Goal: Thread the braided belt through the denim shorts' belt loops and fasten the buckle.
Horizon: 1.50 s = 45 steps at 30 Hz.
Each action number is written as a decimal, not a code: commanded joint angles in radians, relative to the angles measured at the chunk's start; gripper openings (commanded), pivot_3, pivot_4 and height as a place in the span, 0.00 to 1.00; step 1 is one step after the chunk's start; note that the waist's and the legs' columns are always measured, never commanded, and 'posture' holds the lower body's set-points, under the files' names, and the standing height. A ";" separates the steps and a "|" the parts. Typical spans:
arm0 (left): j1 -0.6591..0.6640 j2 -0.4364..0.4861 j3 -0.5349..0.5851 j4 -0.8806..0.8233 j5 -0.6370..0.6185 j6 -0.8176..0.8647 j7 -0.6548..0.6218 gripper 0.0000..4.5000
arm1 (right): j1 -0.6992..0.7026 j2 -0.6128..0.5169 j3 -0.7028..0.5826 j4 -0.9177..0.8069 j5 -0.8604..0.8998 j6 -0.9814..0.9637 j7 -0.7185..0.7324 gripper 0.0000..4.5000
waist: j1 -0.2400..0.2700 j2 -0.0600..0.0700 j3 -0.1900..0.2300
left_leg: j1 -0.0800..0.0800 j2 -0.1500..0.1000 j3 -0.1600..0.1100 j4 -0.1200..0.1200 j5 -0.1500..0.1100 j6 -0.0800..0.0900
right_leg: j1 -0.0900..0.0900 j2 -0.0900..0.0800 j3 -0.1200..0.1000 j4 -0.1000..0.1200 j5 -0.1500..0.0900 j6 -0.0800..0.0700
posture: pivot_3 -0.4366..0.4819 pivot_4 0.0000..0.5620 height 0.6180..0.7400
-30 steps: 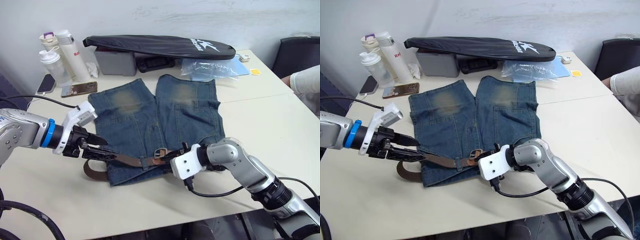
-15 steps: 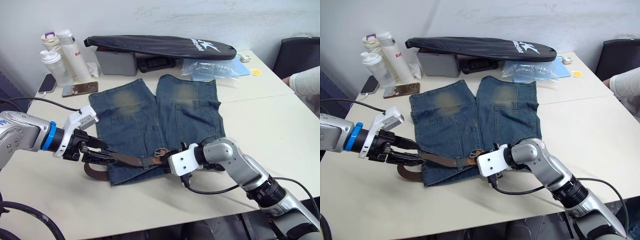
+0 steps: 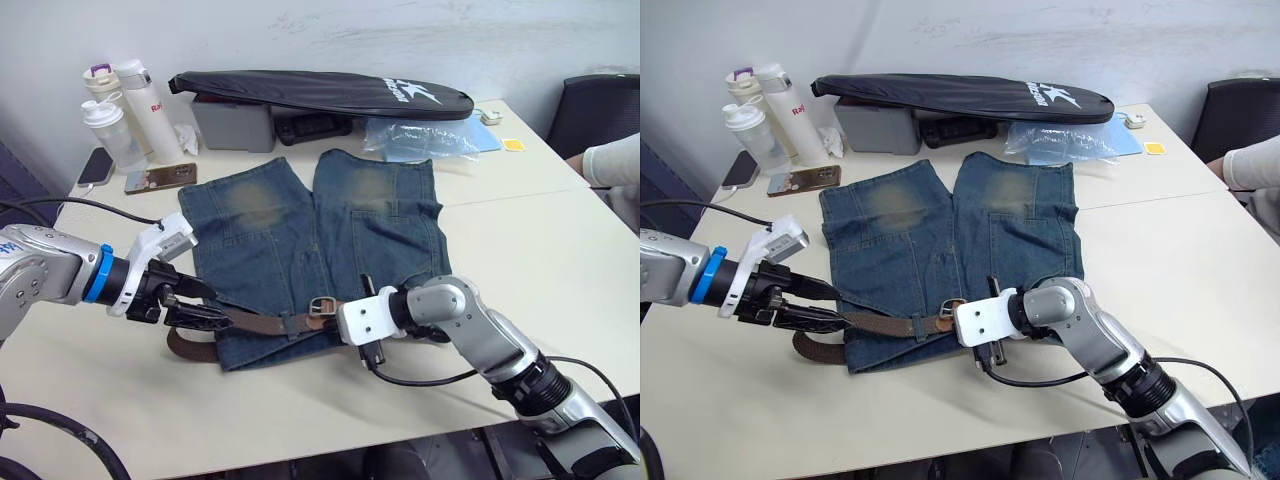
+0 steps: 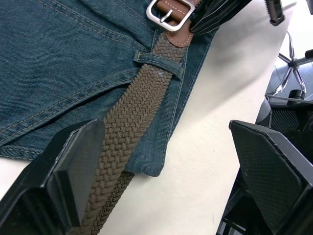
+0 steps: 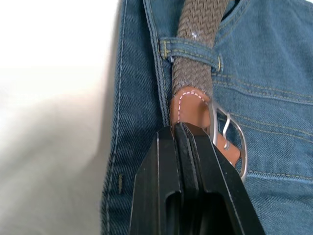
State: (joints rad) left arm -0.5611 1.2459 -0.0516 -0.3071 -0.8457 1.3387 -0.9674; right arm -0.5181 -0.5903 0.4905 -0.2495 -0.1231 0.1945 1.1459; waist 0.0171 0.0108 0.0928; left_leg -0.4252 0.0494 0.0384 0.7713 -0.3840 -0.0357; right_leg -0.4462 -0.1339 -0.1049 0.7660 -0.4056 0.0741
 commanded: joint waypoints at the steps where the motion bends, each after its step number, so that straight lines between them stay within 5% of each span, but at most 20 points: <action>1: 0.004 0.002 0.038 -0.001 0.015 -0.015 0.001 1.00 | -0.023 -0.021 -0.080 -0.111 0.100 0.079 0.041 0.02 | 0.000 0.000 0.000 | 0.000 0.000 0.000 0.000 0.000 0.000 | 0.000 0.000 0.000 0.000 0.000 0.000 | 0.48 0.27 0.03; 10: 0.006 -0.017 0.030 0.005 0.030 -0.032 0.004 1.00 | -0.028 -0.069 -0.107 -0.218 0.190 0.211 0.074 0.02 | 0.001 0.000 0.000 | 0.001 0.000 -0.001 -0.001 0.000 0.000 | 0.001 0.000 0.000 -0.001 0.000 0.000 | 0.48 0.27 0.03; 18: 0.003 -0.024 0.032 0.036 0.048 -0.052 -0.008 1.00 | -0.021 -0.163 -0.119 -0.171 0.116 0.114 0.054 0.02 | 0.003 0.000 0.000 | 0.002 -0.001 0.000 -0.002 0.000 0.001 | 0.001 0.000 -0.002 -0.001 0.000 0.000 | 0.48 0.27 0.03; 25: 0.018 -0.004 0.037 0.007 0.036 -0.105 -0.083 1.00 | -0.030 -0.127 -0.138 -0.167 0.132 0.059 0.006 0.02 | 0.003 0.000 0.000 | 0.001 0.000 0.000 -0.001 0.000 0.001 | 0.001 0.000 -0.002 -0.001 0.000 0.000 | 0.48 0.27 0.03; 32: 0.020 0.000 0.019 -0.022 0.039 -0.100 -0.104 1.00 | -0.049 -0.093 -0.062 -0.053 -0.007 -0.209 -0.053 0.58 | 0.002 0.000 0.000 | 0.002 0.000 0.001 -0.001 0.000 0.001 | 0.001 0.000 -0.001 -0.001 0.000 0.000 | 0.48 0.27 0.03; 45: 0.087 0.040 0.060 -0.082 0.025 -0.109 -0.135 1.00 | -0.092 -0.014 -0.018 0.149 -0.128 -0.453 -0.127 0.58 | -0.005 0.000 -0.001 | -0.005 0.001 0.001 0.016 0.001 0.003 | -0.002 0.001 0.000 0.005 -0.001 -0.002 | 0.48 0.27 0.03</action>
State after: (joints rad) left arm -0.4757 1.2621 -0.0380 -0.3786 -0.8167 1.2409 -1.0915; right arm -0.5840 -0.6139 0.4729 -0.0914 -0.2461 -0.2325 1.0293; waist 0.0121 0.0112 0.0914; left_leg -0.4358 0.0505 0.0393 0.7889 -0.3828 -0.0324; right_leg -0.4482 -0.1338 -0.1040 0.7732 -0.4066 0.0723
